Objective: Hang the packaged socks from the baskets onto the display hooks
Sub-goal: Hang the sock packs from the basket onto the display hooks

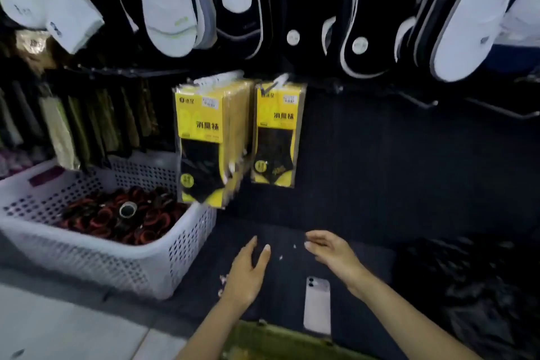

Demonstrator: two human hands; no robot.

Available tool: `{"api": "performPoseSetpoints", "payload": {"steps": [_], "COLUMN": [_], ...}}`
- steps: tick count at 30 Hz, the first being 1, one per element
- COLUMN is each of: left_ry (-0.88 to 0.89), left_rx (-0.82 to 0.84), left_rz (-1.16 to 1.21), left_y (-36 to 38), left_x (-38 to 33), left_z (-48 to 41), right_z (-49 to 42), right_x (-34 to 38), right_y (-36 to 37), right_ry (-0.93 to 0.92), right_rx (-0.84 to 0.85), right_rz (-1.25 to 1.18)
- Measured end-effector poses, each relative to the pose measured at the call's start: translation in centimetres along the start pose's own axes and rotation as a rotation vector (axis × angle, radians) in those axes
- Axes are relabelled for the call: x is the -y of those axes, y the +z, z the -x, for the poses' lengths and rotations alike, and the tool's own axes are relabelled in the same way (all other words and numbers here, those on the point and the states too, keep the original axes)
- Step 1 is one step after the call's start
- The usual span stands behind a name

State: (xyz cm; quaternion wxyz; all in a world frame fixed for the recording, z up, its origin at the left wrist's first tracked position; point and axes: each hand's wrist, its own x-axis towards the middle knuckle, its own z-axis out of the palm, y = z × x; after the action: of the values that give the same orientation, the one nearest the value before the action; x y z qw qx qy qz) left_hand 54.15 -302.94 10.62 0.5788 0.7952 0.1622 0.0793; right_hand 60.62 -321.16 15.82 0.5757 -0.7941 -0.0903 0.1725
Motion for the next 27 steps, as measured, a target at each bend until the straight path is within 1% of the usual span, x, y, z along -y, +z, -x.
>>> {"api": "performPoseSetpoints", "payload": {"steps": [2,3,5,8,10,13,15,18,22,25,27], "left_ry": [-0.137,-0.208,-0.334,-0.513,-0.596,-0.670,-0.699,-0.681,-0.661,-0.604,-0.601], "left_rx": [0.041,0.048,0.046,0.053,0.049,0.069,0.074,0.024,0.017,0.066,0.113], "left_rz": [0.029,0.021,-0.032,-0.020,-0.017,0.063,0.070,0.104,0.016,-0.008,0.004], "left_y": [1.8,2.6,4.0,5.3,5.6,5.5,5.1,4.9,5.7,6.0,6.0], "left_x": [4.2,6.5,11.2,17.6,20.5,22.1,22.5,23.0,23.5,24.1,24.7], "left_z": [3.4,5.1,8.4,12.8,14.8,16.0,15.4,13.4,9.9,7.4,6.1], "right_z": [2.6,3.9,6.5,10.5,12.4,13.6,13.3,11.7,8.4,6.7,5.9], "right_x": [-4.8,-7.6,-13.4,-21.4,-25.3,-29.0,-30.2,-30.9,-31.5,-32.4,-32.9], "right_y": [1.5,2.2,3.5,5.0,5.7,6.3,6.4,6.5,7.0,7.4,7.6], "right_ry": [0.127,0.191,0.310,0.525,0.649,0.771,0.801,0.757,0.755,0.767,0.769], "right_rx": [0.084,0.091,0.056,-0.027,-0.103,-0.173,-0.172,-0.143,-0.097,-0.076,-0.070], "right_rz": [0.003,-0.003,0.008,-0.011,-0.040,-0.079,-0.095,-0.060,-0.089,-0.090,-0.065]}}
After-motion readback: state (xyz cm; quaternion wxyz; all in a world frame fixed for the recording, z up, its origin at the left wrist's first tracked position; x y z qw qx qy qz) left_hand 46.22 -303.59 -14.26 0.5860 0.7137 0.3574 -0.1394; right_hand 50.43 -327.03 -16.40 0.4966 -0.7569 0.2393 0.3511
